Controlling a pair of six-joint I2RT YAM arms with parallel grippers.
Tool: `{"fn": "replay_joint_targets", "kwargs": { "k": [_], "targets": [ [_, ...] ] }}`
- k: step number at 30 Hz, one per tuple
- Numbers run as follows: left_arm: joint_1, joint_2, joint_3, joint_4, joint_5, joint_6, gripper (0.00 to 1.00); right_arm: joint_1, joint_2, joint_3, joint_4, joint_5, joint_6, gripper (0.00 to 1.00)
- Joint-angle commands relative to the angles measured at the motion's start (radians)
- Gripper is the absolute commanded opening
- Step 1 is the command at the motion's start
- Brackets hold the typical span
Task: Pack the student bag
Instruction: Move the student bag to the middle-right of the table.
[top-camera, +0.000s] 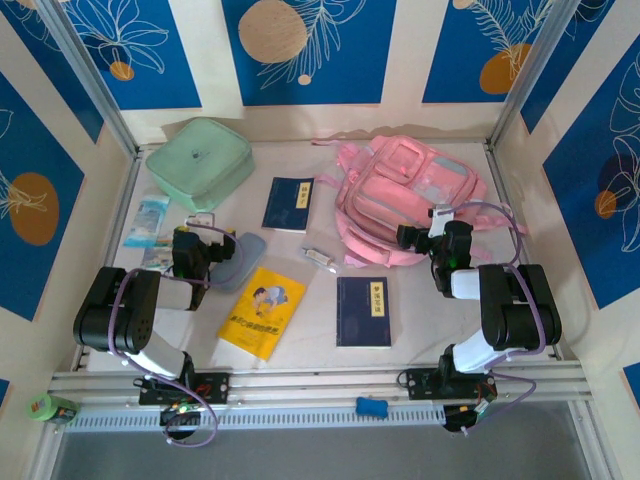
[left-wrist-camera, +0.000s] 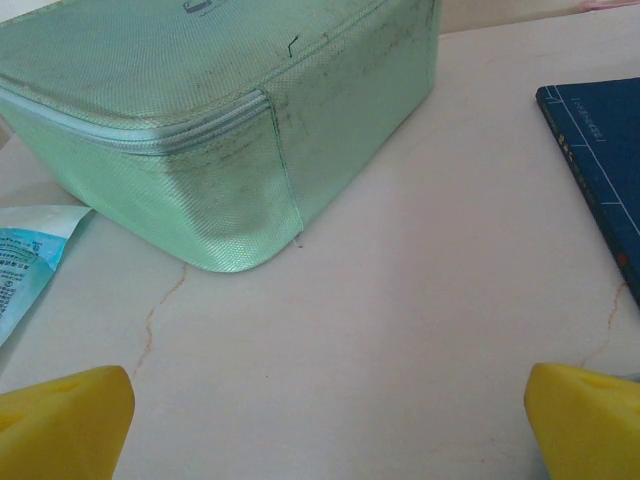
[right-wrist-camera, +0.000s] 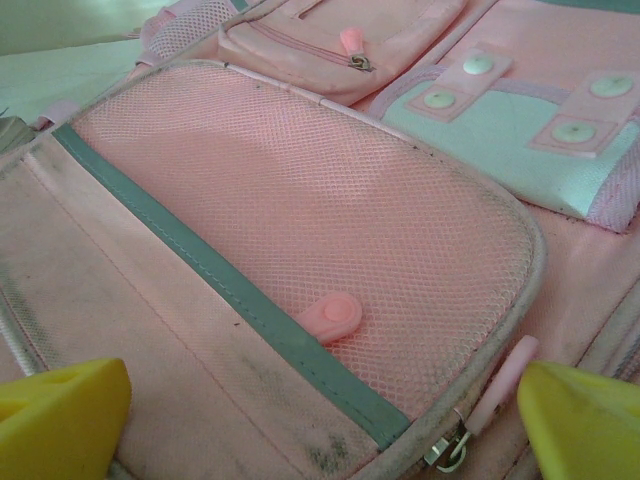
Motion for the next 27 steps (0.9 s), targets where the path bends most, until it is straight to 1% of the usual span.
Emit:
{"fn": "replay_joint_targets", "kwargs": {
  "k": [1, 7, 11, 14, 18, 21, 22, 24, 25, 26, 27],
  "targets": [
    [0.010, 0.007, 0.017, 0.010, 0.017, -0.002, 0.99, 0.004, -0.005, 0.017, 0.023, -0.019, -0.016, 0.99],
    [0.009, 0.004, 0.012, 0.017, 0.034, 0.004, 0.99, 0.008, -0.007, 0.013, 0.031, -0.009, -0.017, 0.99],
    [0.009, -0.027, 0.006, 0.002, 0.056, 0.011, 0.99, 0.015, -0.039, 0.009, 0.010, 0.087, 0.013, 0.99],
    [0.009, -0.113, 0.006, -0.065, 0.066, 0.015, 1.00, 0.014, -0.092, 0.004, -0.020, 0.129, 0.030, 0.99],
    [0.010, -0.244, 0.025, -0.202, 0.085, 0.017, 0.99, 0.008, -0.228, 0.063, -0.216, 0.151, 0.051, 0.99],
    [0.009, -0.337, 0.039, -0.269, 0.105, -0.031, 0.99, -0.002, -0.331, 0.104, -0.343, 0.170, 0.141, 0.99],
    [0.010, -0.366, 0.047, -0.294, 0.112, -0.063, 1.00, -0.008, -0.354, 0.131, -0.415, 0.188, 0.212, 0.99],
    [0.012, -0.412, 0.074, -0.350, 0.126, -0.129, 0.99, -0.024, -0.380, 0.204, -0.608, 0.273, 0.403, 0.99],
    [0.011, -0.431, 0.091, -0.384, 0.127, -0.174, 0.99, -0.038, -0.386, 0.245, -0.736, 0.299, 0.487, 0.99],
    [0.011, -0.447, 0.111, -0.428, 0.114, -0.240, 0.99, -0.056, -0.390, 0.282, -0.843, 0.306, 0.560, 0.99],
    [0.012, -0.459, 0.132, -0.477, 0.108, -0.291, 0.99, -0.076, -0.392, 0.293, -0.876, 0.269, 0.586, 0.99]
  ]
}}
